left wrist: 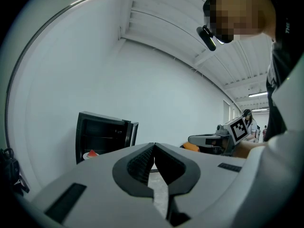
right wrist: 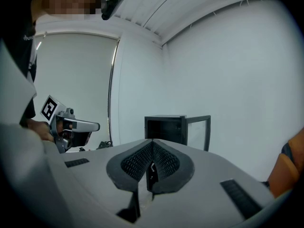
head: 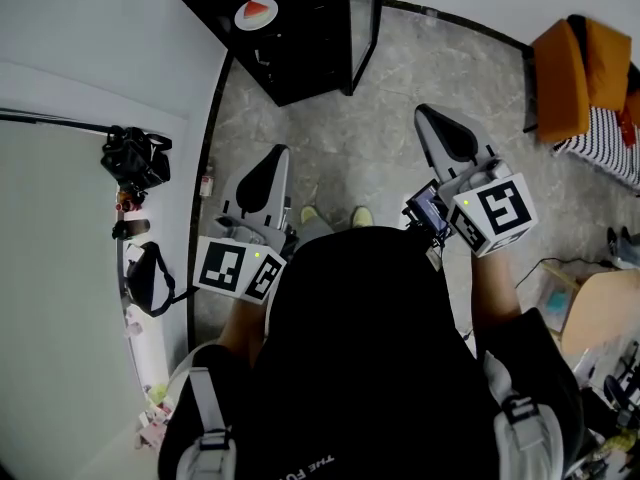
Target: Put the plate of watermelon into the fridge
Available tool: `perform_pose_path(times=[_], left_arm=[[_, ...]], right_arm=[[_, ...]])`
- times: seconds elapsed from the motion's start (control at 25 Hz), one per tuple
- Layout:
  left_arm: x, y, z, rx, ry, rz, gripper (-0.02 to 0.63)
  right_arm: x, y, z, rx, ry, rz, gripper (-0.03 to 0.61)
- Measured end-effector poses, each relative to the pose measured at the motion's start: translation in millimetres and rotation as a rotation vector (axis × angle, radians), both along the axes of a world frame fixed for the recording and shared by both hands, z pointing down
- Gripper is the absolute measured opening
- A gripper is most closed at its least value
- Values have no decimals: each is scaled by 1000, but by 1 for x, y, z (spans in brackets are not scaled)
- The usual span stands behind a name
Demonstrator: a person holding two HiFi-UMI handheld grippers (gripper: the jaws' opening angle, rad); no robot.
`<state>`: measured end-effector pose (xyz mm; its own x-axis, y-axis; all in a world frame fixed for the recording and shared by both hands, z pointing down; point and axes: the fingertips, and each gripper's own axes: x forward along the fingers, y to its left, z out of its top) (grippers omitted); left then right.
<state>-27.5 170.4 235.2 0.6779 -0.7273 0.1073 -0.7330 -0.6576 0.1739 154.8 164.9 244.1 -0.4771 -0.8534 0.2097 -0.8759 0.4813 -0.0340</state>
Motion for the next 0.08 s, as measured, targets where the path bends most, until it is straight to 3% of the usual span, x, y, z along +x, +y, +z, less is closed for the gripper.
perform_pose_path(times=[0.08], left_arm=[[-1, 0, 0, 1, 1, 1, 12]], right_arm=[[-2, 0, 0, 0, 1, -3, 11]])
